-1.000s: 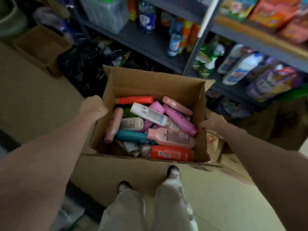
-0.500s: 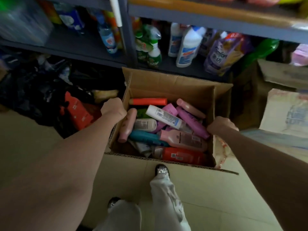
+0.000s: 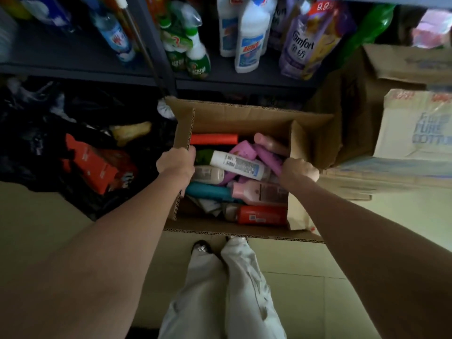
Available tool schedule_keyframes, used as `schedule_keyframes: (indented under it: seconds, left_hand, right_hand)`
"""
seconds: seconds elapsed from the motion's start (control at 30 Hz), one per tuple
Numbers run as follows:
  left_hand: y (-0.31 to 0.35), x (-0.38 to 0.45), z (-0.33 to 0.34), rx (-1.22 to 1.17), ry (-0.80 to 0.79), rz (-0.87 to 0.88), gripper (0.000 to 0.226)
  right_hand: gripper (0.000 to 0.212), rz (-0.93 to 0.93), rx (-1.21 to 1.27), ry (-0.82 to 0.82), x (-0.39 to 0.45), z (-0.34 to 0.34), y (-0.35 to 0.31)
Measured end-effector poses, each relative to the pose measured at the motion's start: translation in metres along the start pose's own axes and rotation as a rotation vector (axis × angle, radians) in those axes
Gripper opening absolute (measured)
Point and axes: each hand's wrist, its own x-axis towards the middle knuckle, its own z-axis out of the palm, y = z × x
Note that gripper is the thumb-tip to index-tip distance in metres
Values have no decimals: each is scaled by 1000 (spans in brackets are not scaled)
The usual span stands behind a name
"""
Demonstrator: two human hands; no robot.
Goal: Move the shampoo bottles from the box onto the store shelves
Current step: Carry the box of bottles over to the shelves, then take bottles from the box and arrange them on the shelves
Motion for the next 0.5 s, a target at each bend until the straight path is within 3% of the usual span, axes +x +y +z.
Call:
schedule_keyframes:
  seconds: [0.13,0.23,0.5]
  left_hand:
    - [-20,-10,-27,-85,97,-2,32]
    - [-25,-10,-51,-24,120,110,50]
    - [26,-3,-88,42,269,458,52]
  right_hand:
    - [28,-57,74,27,-21,-38,-31]
    - [26,-116,113,91,-35,-68,-48]
    - [35,-218,45,137,-25,-111,-59]
